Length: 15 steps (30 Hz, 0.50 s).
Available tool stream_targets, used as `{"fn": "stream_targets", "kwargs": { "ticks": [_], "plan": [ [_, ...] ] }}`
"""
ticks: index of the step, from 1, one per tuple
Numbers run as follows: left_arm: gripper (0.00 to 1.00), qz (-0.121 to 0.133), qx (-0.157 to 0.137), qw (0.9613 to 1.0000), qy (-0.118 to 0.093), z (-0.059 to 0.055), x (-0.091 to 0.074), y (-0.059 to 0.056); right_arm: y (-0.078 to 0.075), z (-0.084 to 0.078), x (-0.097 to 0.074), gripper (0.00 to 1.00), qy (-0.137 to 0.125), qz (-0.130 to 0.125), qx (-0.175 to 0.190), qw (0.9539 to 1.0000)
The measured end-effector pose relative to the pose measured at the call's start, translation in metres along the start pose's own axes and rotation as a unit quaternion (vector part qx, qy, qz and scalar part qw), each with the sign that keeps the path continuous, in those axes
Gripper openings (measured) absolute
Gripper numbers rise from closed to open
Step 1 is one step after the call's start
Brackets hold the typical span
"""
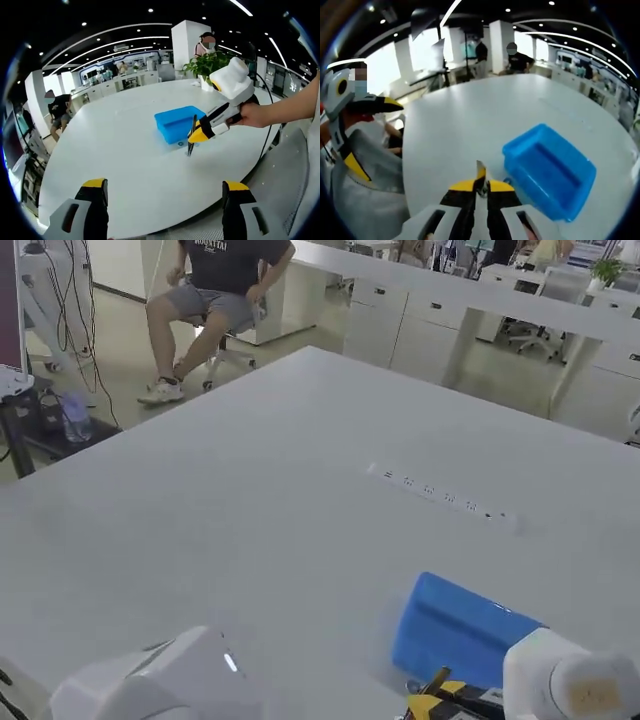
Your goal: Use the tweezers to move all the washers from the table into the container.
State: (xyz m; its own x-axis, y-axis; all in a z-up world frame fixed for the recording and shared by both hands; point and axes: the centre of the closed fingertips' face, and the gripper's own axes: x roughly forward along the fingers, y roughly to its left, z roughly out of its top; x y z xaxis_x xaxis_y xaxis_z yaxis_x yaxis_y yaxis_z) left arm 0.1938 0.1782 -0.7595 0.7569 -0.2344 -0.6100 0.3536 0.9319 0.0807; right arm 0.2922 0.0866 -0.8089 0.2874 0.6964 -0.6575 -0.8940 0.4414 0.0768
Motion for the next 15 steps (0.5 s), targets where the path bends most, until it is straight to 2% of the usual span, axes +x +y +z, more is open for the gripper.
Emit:
{"fn": "stream_targets", "kwargs": {
  "ticks": [3,5,7,9,15],
  "plan": [
    [0.98,0.003,-0.004,1.0,0.002,-0.0024,-0.001,0.0005,-0.0016,-0.0004,-0.0008,0.03,0.0,-0.005,0.008,1.0],
    [0.97,0.008,-0.004,0.9999,0.006,-0.0042,-0.0019,0.0017,-0.0025,-0.0008,-0.0008,0.03,-0.001,-0.001,0.036,0.9993],
    [0.97,0.014,-0.006,0.9999,0.005,-0.0047,-0.0033,0.0031,-0.0059,-0.0007,-0.001,0.03,-0.004,-0.007,0.039,0.9992],
    [0.97,0.017,-0.009,0.9998,0.004,-0.0045,-0.0041,0.0036,-0.0062,-0.0006,-0.0007,0.03,-0.006,-0.005,0.052,0.9986],
    [0.99,0.037,-0.002,0.9993,0.003,-0.0013,-0.006,0.0098,-0.0068,0.0013,-0.0006,0.03,-0.009,-0.001,0.061,0.9981]
  ]
}}
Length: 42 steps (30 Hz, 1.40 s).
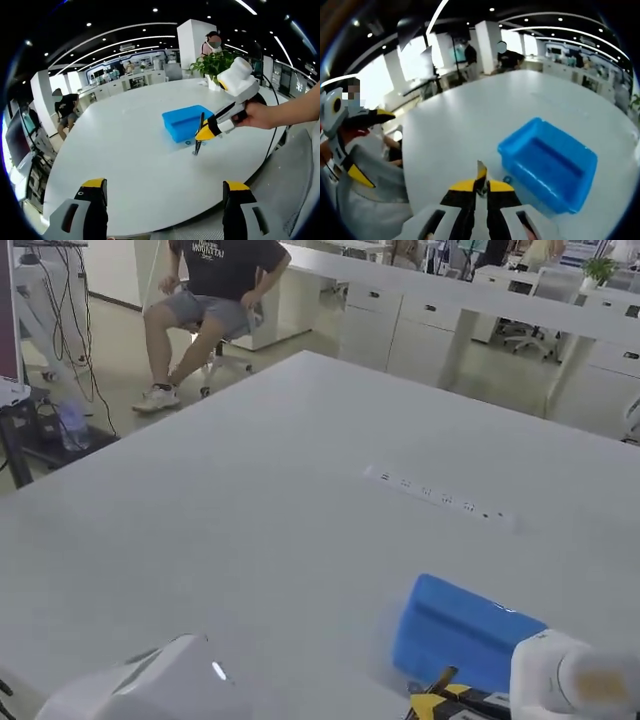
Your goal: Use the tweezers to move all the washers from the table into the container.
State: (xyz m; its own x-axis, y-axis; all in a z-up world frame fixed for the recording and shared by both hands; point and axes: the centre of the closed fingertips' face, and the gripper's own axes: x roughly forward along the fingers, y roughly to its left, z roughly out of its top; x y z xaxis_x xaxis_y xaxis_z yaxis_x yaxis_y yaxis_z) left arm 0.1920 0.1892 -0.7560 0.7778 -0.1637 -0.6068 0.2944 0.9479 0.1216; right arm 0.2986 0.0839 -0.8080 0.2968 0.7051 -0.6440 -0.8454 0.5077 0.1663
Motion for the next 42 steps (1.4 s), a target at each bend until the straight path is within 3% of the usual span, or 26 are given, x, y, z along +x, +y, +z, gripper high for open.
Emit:
{"fn": "stream_targets", "kwargs": {
  "ticks": [3,12,23,31,36,42],
  "plan": [
    [0.98,0.006,-0.007,0.9999,-0.01,0.002,-0.002,0.001,0.001,0.005,-0.004,0.03,-0.005,0.003,-0.001,1.0],
    [0.99,0.013,-0.017,0.9998,-0.006,0.0,-0.001,0.006,0.006,0.021,-0.011,0.03,-0.014,0.012,-0.016,0.9997],
    [0.99,0.008,-0.007,0.9999,-0.001,-0.001,0.003,0.009,0.002,0.06,-0.03,0.03,-0.055,0.006,-0.029,0.998],
    [0.99,0.004,-0.002,1.0,0.001,-0.002,0.005,0.006,-0.023,0.088,-0.03,0.03,-0.087,-0.032,-0.03,0.9952],
    [0.99,0.003,0.0,1.0,-0.002,0.001,0.004,0.007,-0.046,0.085,-0.019,0.03,-0.079,-0.056,-0.023,0.9951],
    [0.99,0.0,0.002,1.0,0.002,0.0,0.006,0.006,-0.059,0.074,0.006,0.03,-0.056,-0.062,-0.015,0.9964]
  ]
}}
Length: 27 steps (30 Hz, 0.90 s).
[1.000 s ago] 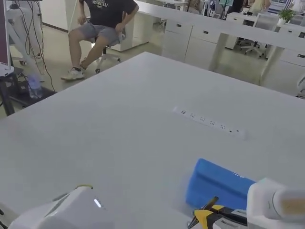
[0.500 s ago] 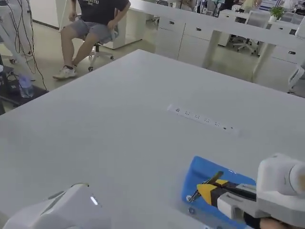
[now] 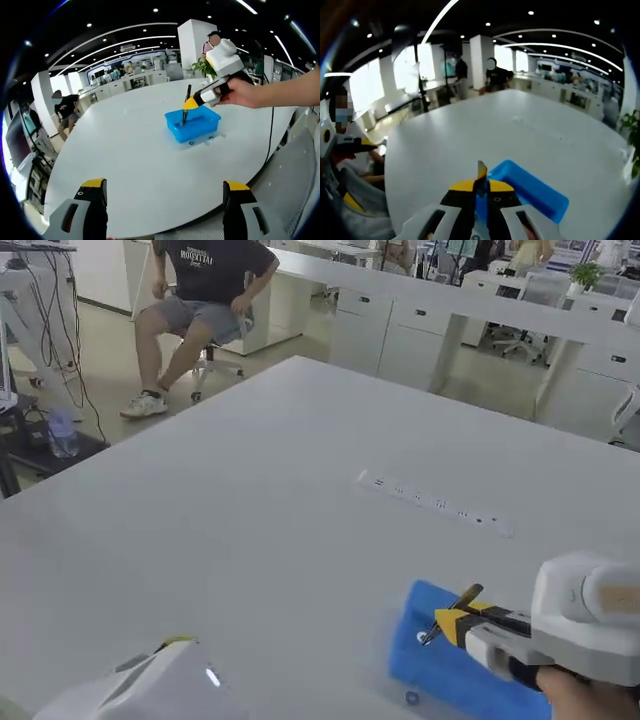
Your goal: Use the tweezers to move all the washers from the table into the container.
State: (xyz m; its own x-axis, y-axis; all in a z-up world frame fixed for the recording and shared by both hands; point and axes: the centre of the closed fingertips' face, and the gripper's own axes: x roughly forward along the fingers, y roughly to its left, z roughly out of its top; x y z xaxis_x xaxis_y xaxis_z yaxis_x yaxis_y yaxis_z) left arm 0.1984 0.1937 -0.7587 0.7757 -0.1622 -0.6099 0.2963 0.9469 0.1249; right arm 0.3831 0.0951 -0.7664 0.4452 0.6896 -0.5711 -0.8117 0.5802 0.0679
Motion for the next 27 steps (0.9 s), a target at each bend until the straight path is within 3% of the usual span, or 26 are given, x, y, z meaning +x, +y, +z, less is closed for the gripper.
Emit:
{"fn": "stream_targets", "kwargs": {
  "ticks": [7,11,27],
  "plan": [
    [0.99,-0.005,0.012,0.9999,0.009,-0.001,0.003,-0.006,-0.006,-0.006,0.024,0.03,0.016,-0.003,-0.013,0.9998],
    [0.99,-0.008,0.013,0.9998,0.011,-0.002,0.003,-0.007,-0.01,-0.016,0.034,0.03,0.028,-0.001,0.001,0.9996],
    [0.99,0.002,0.014,0.9997,0.021,-0.007,0.0,-0.002,-0.006,-0.022,0.037,0.04,0.032,0.001,-0.004,0.9995]
  ]
}}
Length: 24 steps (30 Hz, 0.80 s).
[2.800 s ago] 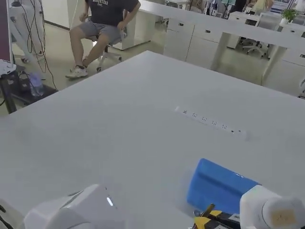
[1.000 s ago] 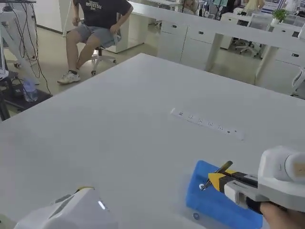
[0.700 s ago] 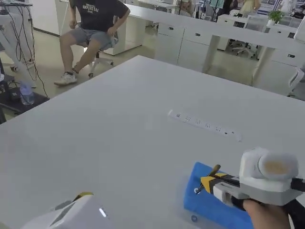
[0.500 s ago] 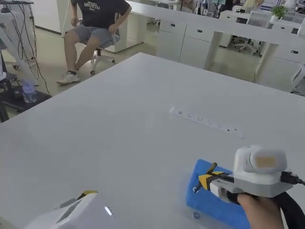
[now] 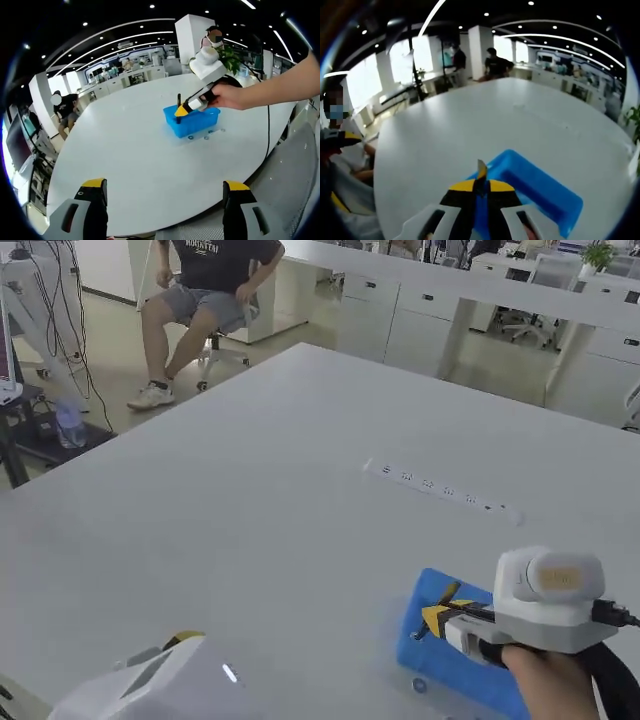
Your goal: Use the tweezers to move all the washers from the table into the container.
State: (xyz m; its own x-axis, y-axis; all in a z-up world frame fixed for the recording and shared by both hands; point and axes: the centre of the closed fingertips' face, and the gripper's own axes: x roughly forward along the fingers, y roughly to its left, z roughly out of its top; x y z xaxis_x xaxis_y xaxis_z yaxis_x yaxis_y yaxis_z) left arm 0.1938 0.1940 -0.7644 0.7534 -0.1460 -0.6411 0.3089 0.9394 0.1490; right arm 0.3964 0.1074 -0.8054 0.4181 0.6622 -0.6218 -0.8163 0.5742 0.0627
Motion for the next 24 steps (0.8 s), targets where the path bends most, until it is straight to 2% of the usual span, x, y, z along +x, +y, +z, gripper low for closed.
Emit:
{"fn": "stream_targets", "kwargs": {
  "ticks": [4,8,15,21,24],
  "plan": [
    [0.98,0.0,-0.001,1.0,0.005,-0.003,0.0,0.001,0.001,0.0,-0.001,0.04,0.008,-0.003,-0.02,0.9998],
    [0.99,0.004,-0.002,1.0,0.008,-0.005,-0.001,0.003,0.0,0.003,-0.003,0.05,0.005,-0.008,-0.033,0.9994],
    [0.99,0.009,-0.004,1.0,0.001,-0.001,-0.004,0.005,0.001,0.019,-0.02,0.04,-0.019,-0.008,-0.037,0.9991],
    [0.99,0.012,-0.003,0.9999,-0.007,0.003,-0.005,0.004,0.01,0.028,-0.037,0.04,-0.034,-0.005,-0.048,0.9983],
    [0.99,0.01,0.001,0.9999,-0.006,0.004,-0.005,0.003,0.01,0.034,-0.049,0.04,-0.049,-0.003,-0.038,0.9981]
  ]
}}
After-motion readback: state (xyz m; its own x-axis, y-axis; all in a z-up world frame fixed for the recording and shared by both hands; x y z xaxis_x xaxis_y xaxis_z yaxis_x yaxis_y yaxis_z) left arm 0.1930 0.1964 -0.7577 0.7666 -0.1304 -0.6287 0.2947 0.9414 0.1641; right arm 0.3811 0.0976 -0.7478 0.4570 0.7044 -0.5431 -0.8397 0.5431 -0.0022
